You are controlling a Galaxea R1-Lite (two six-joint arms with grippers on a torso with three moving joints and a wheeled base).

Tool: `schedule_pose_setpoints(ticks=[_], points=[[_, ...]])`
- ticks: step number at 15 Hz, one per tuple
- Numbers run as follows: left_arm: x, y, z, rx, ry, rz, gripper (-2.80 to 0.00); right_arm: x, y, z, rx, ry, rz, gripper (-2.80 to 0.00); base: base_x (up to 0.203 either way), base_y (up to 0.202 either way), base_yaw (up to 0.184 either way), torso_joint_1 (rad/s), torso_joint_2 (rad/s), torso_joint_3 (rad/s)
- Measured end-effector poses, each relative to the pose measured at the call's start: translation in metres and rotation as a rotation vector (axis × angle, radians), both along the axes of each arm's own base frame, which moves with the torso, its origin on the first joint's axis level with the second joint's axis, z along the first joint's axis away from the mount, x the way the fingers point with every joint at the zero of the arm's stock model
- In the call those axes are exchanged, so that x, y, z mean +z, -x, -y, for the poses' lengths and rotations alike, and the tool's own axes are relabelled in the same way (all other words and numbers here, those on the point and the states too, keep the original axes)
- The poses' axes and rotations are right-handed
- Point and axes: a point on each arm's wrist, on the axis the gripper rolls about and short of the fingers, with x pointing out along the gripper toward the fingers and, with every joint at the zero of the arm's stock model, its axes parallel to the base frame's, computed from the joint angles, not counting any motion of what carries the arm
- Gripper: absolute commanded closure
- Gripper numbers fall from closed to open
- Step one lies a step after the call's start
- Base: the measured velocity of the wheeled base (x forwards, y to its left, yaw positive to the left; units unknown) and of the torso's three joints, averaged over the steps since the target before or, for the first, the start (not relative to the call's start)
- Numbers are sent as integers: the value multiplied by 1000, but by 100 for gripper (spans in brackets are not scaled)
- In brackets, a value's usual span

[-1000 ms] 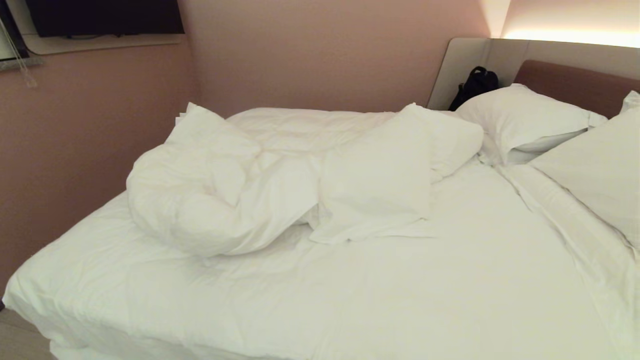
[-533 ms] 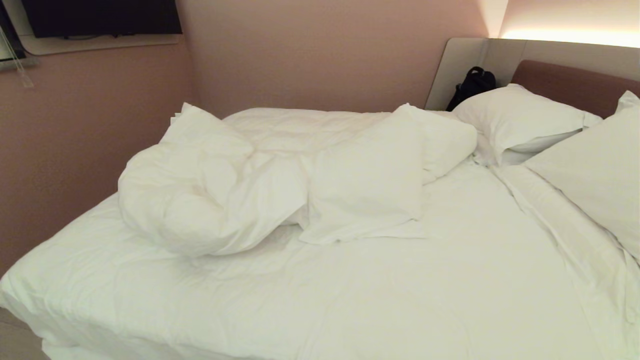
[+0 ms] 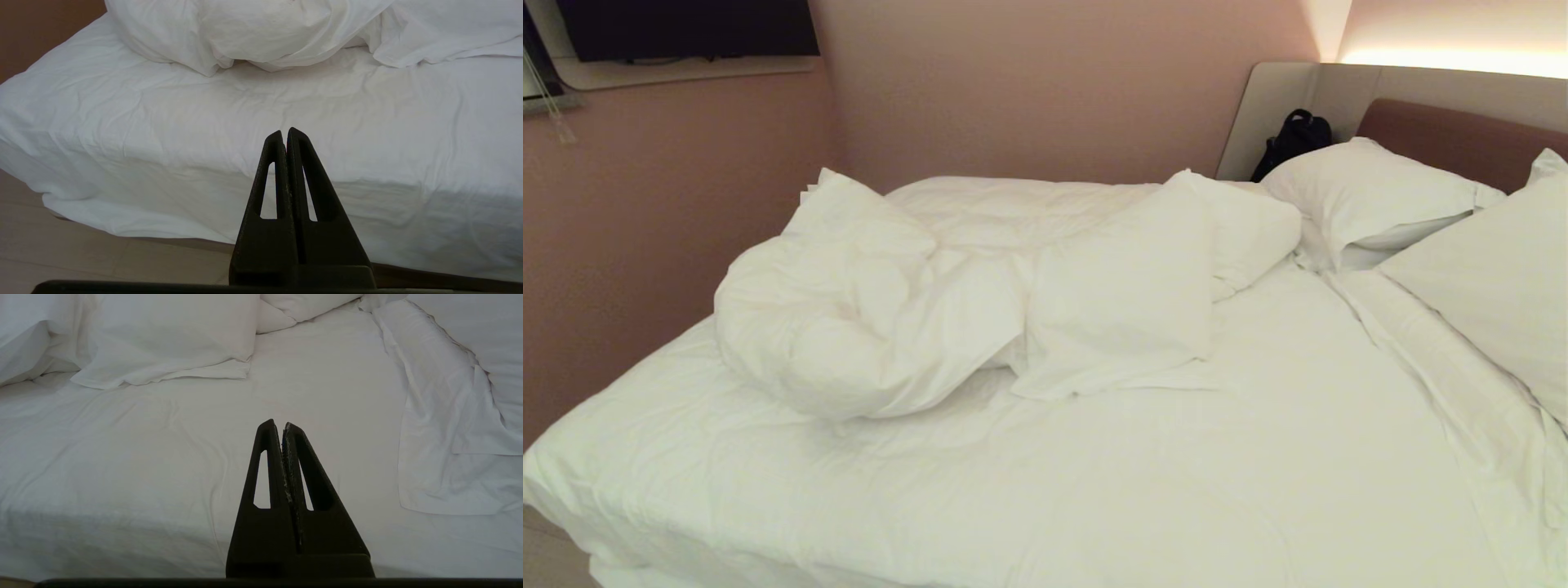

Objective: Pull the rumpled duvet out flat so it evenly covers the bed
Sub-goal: Hold the folded corner of the quilt

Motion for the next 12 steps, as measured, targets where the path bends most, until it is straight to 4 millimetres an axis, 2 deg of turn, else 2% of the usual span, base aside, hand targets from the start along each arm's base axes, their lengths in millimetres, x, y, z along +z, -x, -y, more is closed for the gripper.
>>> schedule_pose_setpoints(ticks=[12], points=[[0,0,0,0,0,0,0,0,0,0,-3,3,-2,0,0,0,0,0,0,0]])
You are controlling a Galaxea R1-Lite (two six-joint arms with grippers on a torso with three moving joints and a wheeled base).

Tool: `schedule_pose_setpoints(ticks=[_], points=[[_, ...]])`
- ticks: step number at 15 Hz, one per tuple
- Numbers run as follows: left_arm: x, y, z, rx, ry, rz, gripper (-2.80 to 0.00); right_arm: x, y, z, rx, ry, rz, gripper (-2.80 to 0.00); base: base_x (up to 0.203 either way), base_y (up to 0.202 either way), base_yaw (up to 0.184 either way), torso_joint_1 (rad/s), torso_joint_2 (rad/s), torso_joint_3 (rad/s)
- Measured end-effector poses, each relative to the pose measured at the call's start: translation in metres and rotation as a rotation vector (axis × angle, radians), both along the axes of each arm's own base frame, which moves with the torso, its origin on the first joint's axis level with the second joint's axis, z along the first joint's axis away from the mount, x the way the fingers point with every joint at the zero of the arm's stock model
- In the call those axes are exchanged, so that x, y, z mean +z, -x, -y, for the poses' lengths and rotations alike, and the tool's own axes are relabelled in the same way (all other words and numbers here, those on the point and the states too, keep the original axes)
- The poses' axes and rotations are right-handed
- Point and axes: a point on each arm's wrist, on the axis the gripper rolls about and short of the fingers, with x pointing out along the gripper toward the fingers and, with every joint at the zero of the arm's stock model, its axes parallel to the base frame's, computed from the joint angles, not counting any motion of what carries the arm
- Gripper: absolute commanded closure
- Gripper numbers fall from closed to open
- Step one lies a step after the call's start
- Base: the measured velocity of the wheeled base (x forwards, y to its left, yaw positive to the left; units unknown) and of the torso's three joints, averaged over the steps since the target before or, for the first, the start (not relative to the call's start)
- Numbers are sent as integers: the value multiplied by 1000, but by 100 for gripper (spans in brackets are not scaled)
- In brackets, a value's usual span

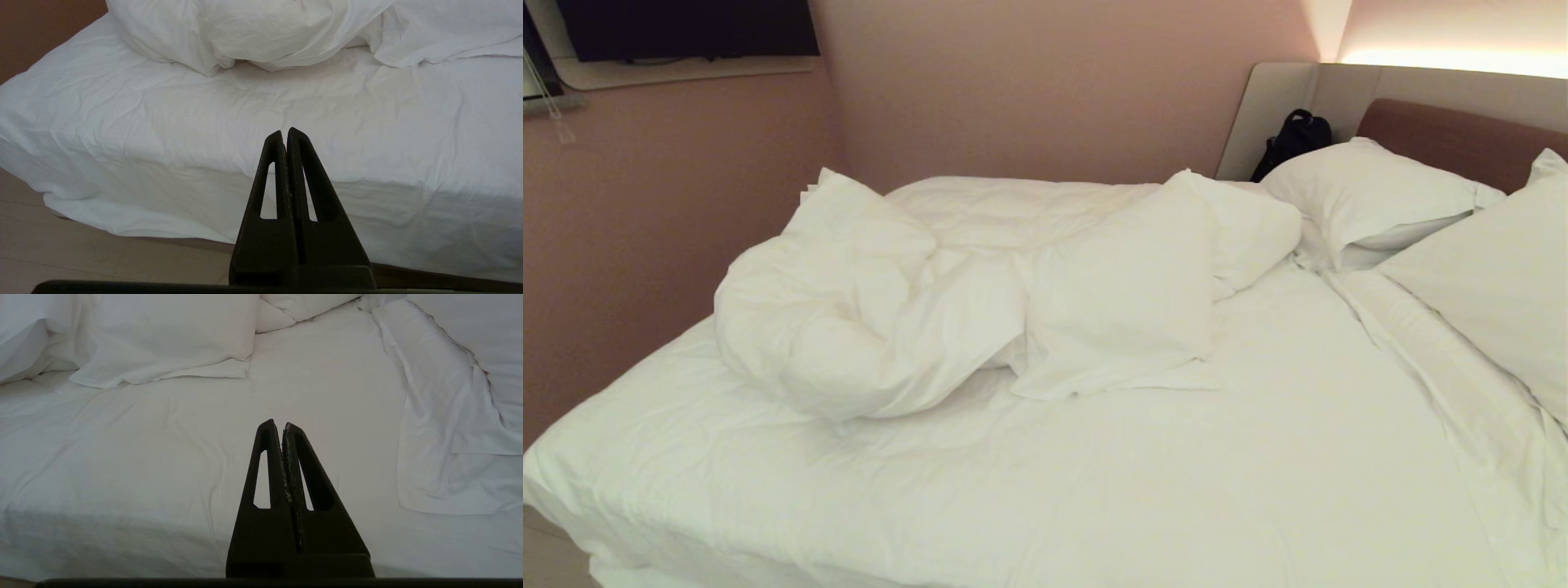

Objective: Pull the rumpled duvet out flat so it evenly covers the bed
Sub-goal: Hold the folded corner of the quilt

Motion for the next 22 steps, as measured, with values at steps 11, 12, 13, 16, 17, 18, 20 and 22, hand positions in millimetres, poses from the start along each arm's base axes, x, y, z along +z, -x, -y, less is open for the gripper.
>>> schedule_pose_setpoints(ticks=[11,12,13,16,17,18,20,22], points=[[0,0,0,-1,0,1,0,0,0,0,2,-3,2,0,0,0,0,0,0,0],[0,0,0,-1,-1,1,0,0,0,0,2,-3,2,0,0,0,0,0,0,0],[0,0,0,-1,-1,1,0,0,0,0,4,-1,2,0,0,0,0,0,0,0],[0,0,0,-2,-1,1,0,0,0,0,4,0,0,0,0,0,0,0,0,0],[0,0,0,-2,-1,1,0,0,0,0,2,1,-2,0,0,0,0,0,0,0],[0,0,0,-1,-1,1,0,0,0,0,-1,3,-4,0,0,0,0,0,0,0],[0,0,0,-1,0,1,0,1,1,0,-1,4,-9,0,0,0,0,0,0,0],[0,0,0,-1,0,1,0,2,2,0,4,4,-25,0,0,0,0,0,0,0]])
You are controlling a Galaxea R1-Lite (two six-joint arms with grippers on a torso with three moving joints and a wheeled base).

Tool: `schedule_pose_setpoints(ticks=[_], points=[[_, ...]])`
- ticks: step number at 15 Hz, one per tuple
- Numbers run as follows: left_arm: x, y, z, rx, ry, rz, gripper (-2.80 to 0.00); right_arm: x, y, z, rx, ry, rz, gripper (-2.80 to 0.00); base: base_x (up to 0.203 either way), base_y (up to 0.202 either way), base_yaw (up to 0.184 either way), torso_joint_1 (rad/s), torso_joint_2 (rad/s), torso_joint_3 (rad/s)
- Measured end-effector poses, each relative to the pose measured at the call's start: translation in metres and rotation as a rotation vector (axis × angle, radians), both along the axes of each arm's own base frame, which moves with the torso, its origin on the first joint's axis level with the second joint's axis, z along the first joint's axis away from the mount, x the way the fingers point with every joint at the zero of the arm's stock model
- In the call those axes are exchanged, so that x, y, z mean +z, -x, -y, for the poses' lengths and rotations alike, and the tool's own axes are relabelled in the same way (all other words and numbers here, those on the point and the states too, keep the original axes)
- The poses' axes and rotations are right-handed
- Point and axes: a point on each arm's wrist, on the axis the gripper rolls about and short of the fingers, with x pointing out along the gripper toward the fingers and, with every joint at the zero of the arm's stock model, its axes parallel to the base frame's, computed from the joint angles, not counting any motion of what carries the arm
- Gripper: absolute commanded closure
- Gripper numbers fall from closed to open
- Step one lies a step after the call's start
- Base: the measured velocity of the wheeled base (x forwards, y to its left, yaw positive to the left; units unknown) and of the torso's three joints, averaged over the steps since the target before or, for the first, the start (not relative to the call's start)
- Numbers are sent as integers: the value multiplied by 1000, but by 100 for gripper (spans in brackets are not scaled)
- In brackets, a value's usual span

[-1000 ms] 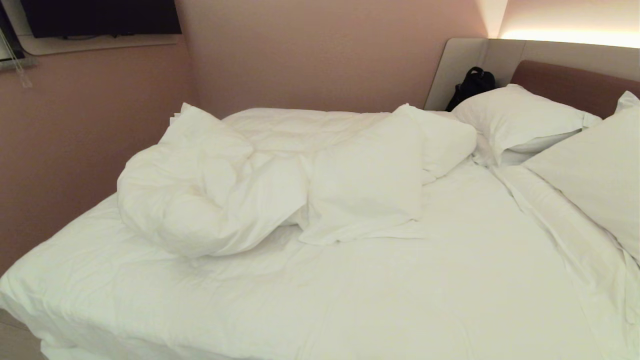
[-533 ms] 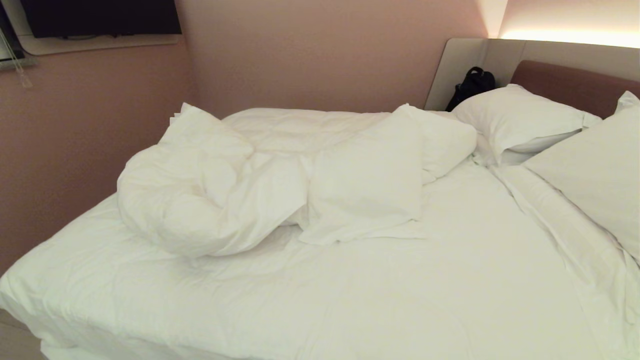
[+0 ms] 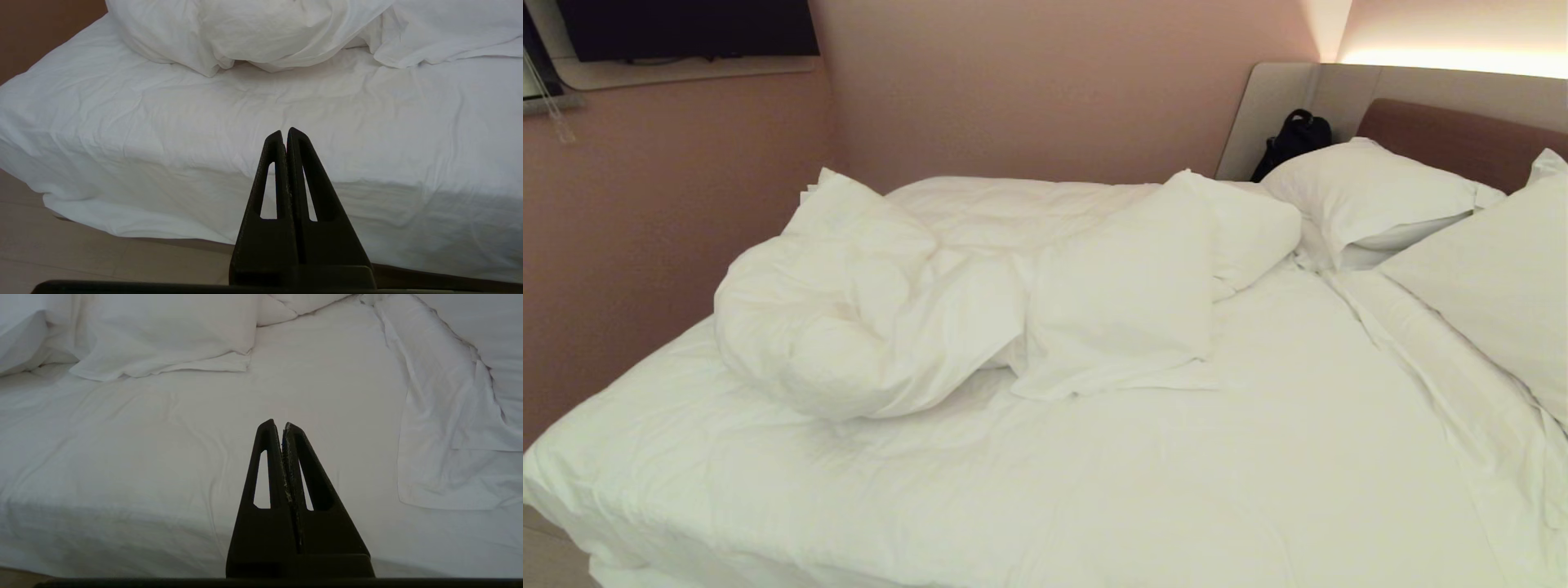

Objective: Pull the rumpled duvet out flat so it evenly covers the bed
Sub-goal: Hold the folded corner of the quilt

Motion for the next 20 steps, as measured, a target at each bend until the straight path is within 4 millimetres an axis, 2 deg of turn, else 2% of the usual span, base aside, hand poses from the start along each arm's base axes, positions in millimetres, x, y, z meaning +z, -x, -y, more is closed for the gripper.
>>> schedule_pose_setpoints(ticks=[3,6,10,15,20], points=[[0,0,0,0,0,-1,0,4,2,0,1,1,-15,0,0,0,0,0,0,0],[0,0,0,0,0,-1,0,23,1,0,15,-19,-31,0,0,0,0,0,0,0],[0,0,0,0,0,0,0,45,-15,-1,77,-76,-154,0,0,0,0,0,0,0],[0,0,0,0,0,-1,0,64,-61,-6,173,-202,-380,0,0,0,0,0,0,0],[0,0,0,0,0,-1,0,72,-124,-13,252,-323,-541,0,0,0,0,0,0,0]])
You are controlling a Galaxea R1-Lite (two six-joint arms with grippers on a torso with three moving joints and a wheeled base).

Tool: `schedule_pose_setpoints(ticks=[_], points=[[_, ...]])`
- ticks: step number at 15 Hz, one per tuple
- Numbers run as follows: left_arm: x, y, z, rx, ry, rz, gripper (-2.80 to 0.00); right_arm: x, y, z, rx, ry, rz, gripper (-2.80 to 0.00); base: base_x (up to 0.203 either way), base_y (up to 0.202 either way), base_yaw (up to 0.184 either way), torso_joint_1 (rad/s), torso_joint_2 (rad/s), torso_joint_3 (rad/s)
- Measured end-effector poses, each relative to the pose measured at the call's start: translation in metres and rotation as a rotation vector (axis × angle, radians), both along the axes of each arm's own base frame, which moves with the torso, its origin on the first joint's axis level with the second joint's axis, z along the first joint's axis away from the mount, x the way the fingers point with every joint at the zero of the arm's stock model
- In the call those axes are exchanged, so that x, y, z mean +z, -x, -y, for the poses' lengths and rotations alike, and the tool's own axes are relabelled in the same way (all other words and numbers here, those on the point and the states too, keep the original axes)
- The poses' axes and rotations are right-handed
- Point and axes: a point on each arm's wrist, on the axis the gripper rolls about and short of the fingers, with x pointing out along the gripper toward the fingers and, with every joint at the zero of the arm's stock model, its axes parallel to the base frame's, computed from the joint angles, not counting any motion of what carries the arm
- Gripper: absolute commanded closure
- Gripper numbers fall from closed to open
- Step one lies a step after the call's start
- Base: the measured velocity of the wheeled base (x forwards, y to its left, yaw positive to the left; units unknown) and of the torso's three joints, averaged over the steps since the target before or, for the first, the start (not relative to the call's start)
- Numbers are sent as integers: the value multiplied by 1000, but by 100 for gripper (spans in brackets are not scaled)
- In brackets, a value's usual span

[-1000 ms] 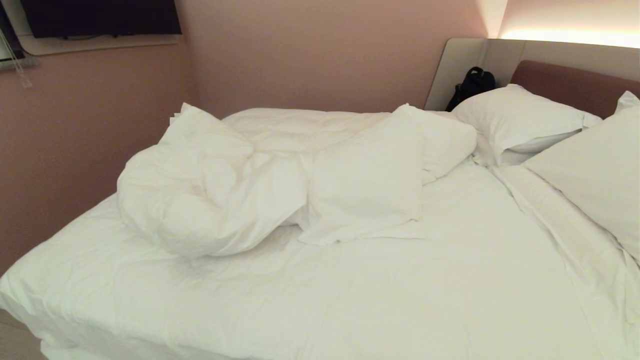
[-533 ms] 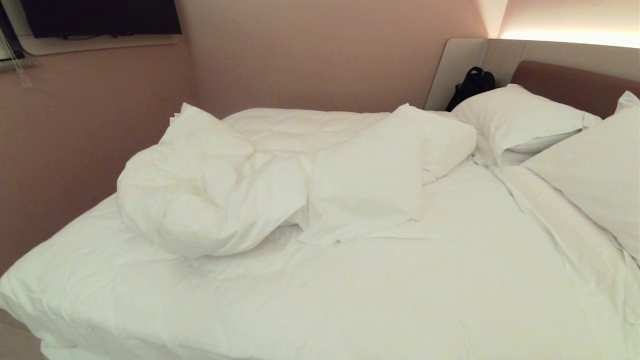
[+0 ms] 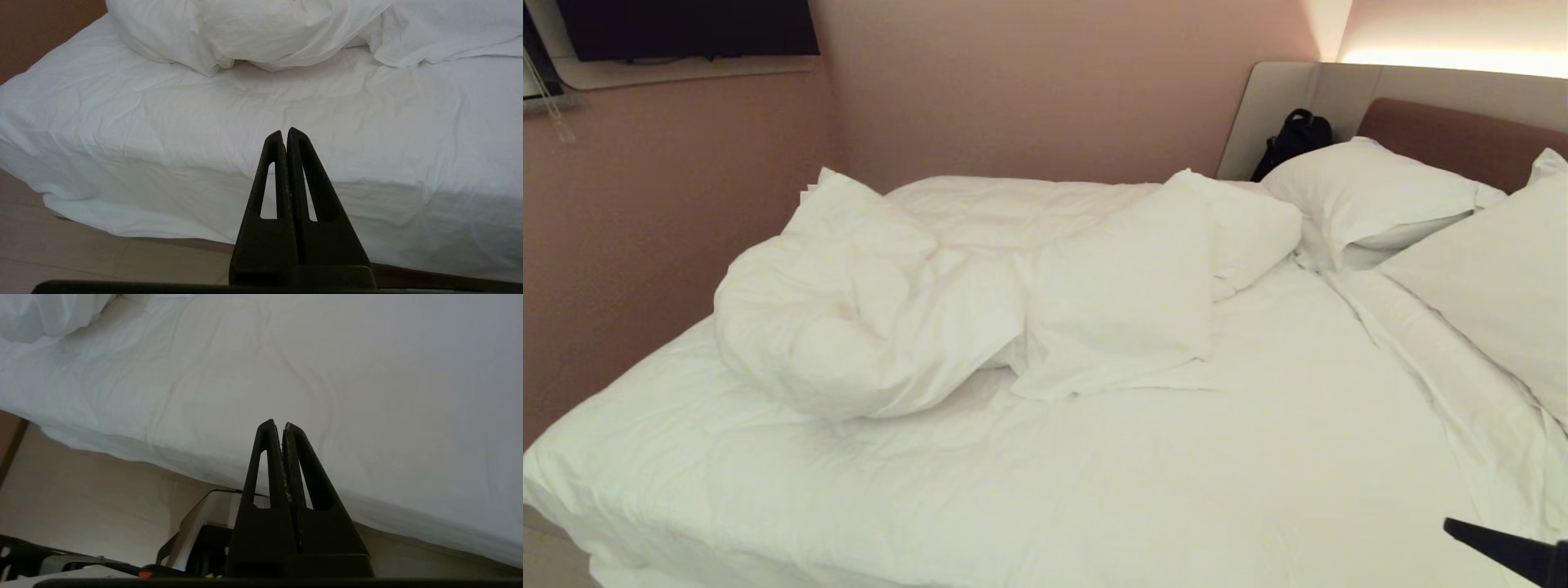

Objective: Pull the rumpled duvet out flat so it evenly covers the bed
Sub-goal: Hold the folded corner of the quilt

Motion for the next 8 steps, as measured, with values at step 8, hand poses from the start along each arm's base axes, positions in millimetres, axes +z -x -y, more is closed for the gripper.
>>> schedule_pose_setpoints(ticks=[8], points=[[0,0,0,0,0,1,0,-10,-109,-18,113,-62,-77,0,0,0,0,0,0,0]])
